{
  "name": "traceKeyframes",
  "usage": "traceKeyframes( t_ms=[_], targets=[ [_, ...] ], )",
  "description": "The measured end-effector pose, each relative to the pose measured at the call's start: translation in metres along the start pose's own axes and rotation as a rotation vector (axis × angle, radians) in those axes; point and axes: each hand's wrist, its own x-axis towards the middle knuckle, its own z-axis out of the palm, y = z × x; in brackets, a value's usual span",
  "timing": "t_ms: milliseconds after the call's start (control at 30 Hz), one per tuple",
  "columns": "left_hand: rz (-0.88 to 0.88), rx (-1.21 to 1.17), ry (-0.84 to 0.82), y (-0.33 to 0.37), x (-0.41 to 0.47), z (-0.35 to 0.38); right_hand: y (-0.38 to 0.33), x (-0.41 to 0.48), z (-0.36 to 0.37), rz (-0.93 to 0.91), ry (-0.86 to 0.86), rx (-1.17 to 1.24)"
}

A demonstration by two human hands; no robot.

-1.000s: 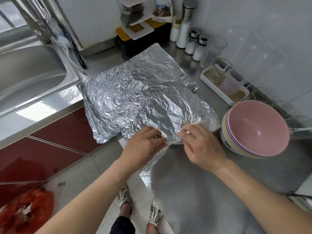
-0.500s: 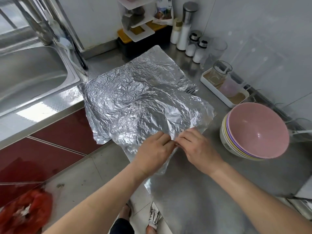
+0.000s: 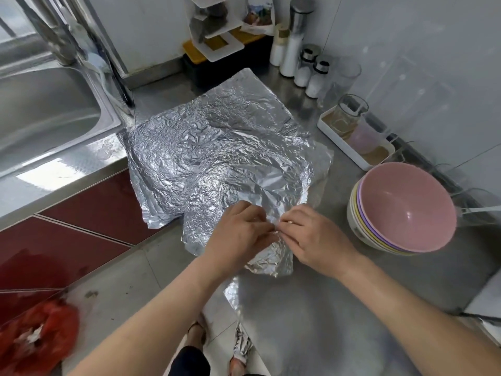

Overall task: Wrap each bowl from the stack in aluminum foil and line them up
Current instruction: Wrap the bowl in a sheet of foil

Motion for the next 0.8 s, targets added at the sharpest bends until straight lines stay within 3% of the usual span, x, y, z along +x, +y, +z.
traceKeyframes(
  t_ms=[433,667,800],
  targets=[
    [0.06,0.094,0.017,-0.006,-0.005,0.0,-0.007,0.004,0.01,0.016,0.122,-0.21],
    [-0.052,-0.033,0.03,0.02,-0.005,0.008,0.018,-0.007,0.002,0.008,0.007,-0.108],
    [-0.095,-0.078,0.07,0.014,-0.01,-0.002,0.01,0.0,-0.013,0.169,0.026,-0.012]
  ],
)
